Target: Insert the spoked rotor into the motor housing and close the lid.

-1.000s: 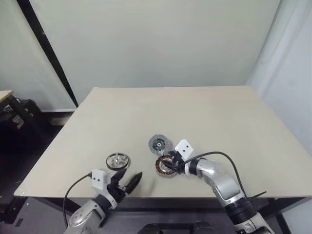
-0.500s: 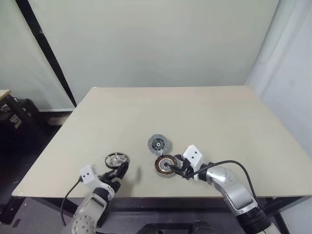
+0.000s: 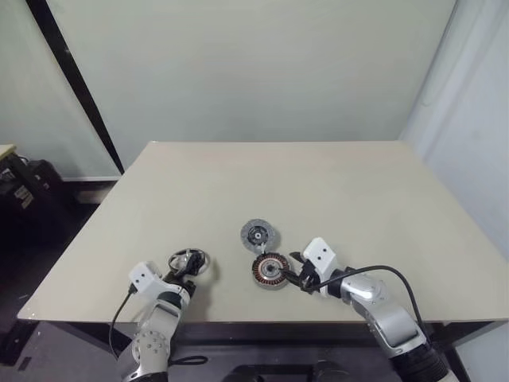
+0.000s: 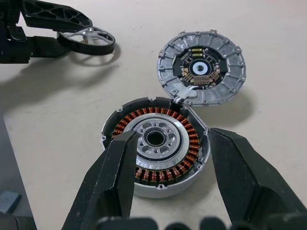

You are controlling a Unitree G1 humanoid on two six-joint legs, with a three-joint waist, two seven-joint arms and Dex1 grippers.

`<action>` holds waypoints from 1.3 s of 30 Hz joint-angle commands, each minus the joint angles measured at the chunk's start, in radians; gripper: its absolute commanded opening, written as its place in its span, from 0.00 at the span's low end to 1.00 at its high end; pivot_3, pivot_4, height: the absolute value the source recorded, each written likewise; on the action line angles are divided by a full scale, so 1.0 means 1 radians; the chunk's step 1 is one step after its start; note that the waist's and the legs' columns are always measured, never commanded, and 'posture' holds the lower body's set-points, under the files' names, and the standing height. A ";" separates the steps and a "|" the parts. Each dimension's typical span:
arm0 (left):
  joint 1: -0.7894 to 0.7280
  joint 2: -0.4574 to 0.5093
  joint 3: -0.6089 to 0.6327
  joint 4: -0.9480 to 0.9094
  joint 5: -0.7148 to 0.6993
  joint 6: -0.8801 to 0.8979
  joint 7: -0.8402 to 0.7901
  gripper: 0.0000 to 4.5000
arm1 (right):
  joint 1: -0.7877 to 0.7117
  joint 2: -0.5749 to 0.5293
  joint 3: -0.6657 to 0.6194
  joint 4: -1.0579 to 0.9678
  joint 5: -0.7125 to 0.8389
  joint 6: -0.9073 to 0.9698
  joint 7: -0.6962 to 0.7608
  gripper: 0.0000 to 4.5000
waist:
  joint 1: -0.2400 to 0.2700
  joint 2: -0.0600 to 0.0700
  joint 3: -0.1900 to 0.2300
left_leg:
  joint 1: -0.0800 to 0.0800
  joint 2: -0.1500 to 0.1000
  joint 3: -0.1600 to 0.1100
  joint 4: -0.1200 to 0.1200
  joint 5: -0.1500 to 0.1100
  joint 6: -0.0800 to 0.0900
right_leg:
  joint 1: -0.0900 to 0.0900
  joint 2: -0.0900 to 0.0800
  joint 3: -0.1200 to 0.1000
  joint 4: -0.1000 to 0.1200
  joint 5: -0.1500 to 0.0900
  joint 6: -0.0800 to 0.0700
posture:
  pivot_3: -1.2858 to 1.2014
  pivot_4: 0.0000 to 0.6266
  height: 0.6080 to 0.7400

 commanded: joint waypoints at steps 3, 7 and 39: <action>-0.015 0.004 0.018 -0.020 -0.002 -0.023 0.002 0.65 | -0.003 -0.005 -0.026 -0.051 0.010 -0.005 -0.015 0.57 | 0.001 -0.001 0.000 | 0.000 0.000 0.000 0.000 0.000 0.000 | 0.000 0.000 0.000 0.000 0.000 0.000 | 0.52 0.00 1.00; -0.004 0.006 0.018 -0.040 -0.015 -0.018 -0.015 0.35 | -0.001 -0.007 -0.034 -0.051 0.011 -0.006 -0.025 0.57 | 0.002 -0.002 0.000 | -0.001 0.000 0.000 0.000 0.000 0.000 | 0.000 0.000 0.000 -0.001 0.000 0.000 | 0.52 0.00 1.00; -0.012 0.012 -0.181 -0.037 -0.508 0.393 -0.213 0.07 | 0.055 -0.090 -0.093 -0.017 -0.031 -0.042 -0.064 0.57 | 0.000 -0.003 0.001 | -0.001 0.001 0.001 0.000 -0.001 -0.001 | 0.000 0.001 0.001 -0.003 0.000 -0.001 | 0.52 0.00 1.00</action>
